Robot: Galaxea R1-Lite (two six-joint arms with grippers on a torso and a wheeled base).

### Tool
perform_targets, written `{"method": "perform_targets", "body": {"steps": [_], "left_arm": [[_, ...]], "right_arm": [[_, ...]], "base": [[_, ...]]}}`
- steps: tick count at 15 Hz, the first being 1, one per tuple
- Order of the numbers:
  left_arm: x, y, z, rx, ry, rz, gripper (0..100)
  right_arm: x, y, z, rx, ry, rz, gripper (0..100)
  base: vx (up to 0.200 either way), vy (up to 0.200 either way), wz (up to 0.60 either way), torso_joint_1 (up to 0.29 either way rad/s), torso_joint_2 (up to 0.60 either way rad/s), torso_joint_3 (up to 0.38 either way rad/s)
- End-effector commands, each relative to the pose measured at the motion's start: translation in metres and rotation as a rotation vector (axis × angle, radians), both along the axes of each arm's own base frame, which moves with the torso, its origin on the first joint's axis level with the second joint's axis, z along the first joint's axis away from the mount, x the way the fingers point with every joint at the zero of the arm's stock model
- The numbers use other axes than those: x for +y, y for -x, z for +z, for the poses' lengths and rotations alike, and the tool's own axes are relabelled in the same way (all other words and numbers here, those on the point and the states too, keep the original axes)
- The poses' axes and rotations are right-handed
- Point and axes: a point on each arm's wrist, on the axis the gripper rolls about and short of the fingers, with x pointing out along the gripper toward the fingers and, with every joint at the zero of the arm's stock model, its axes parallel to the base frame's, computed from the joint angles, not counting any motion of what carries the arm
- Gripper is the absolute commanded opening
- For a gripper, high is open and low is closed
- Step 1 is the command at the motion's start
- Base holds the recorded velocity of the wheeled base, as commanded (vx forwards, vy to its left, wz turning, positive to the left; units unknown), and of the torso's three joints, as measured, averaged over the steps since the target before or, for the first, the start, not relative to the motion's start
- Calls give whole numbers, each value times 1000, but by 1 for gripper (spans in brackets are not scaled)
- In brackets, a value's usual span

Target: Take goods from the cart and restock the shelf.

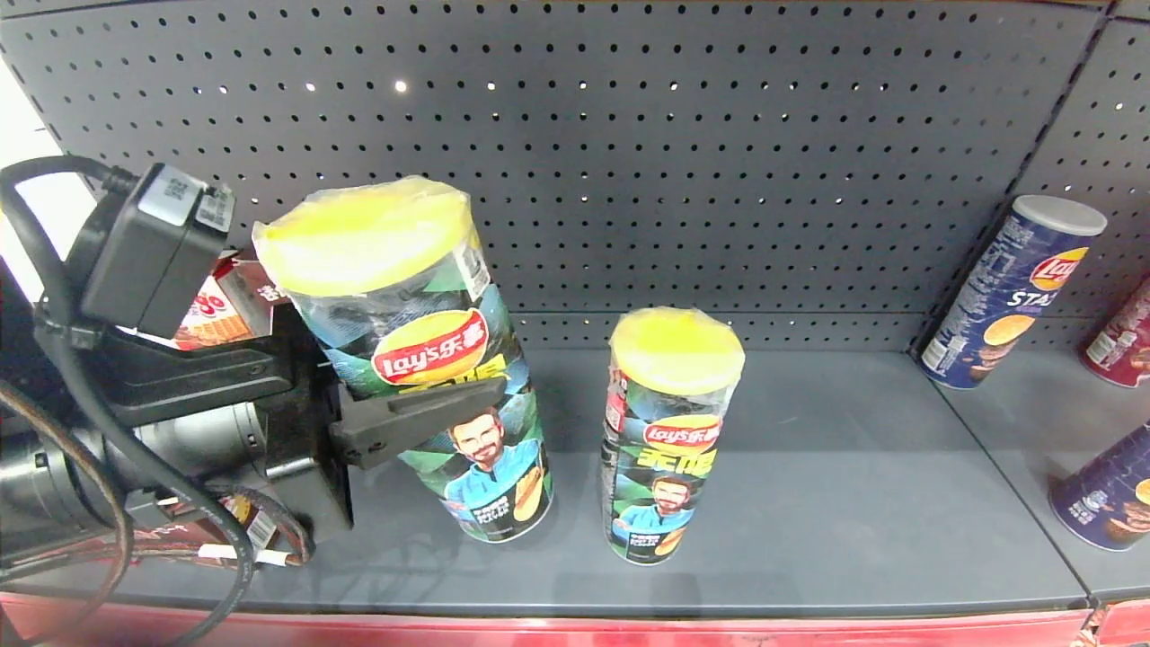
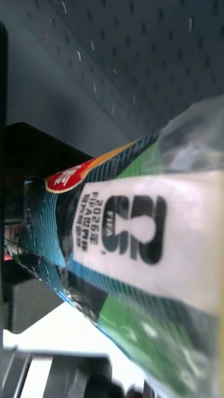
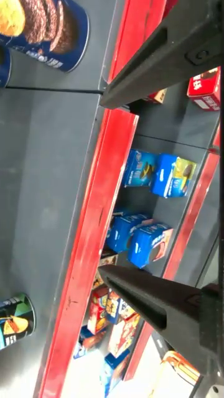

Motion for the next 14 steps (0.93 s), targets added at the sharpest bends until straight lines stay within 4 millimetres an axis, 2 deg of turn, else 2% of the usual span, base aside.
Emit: {"method": "perform_targets", "body": {"steps": [1,3,5,7,10,14], "left_arm": [[-4,-6,9,8,2,-34,0],[-9,-16,14,41,-14,-46,0],[-13,-25,9,42,-20,-25,0],[-15,-29,18,18,-4,-25,0],[-22,-45,27,64,-25,-61,0],[-31,-62,17,112,-43,-75,0]], "right_arm": [[0,0,0,3,2,0,100],[0,0,0,3,2,0,100],[0,0,0,3,2,0,100],[0,0,0,3,2,0,100],[0,0,0,3,2,0,100],[0,0,0,3,2,0,100]], "base": [[0,0,0,0,0,0],[0,0,0,0,0,0],[0,0,0,0,0,0],[0,0,0,0,0,0],[0,0,0,0,0,0],[0,0,0,0,0,0]]}}
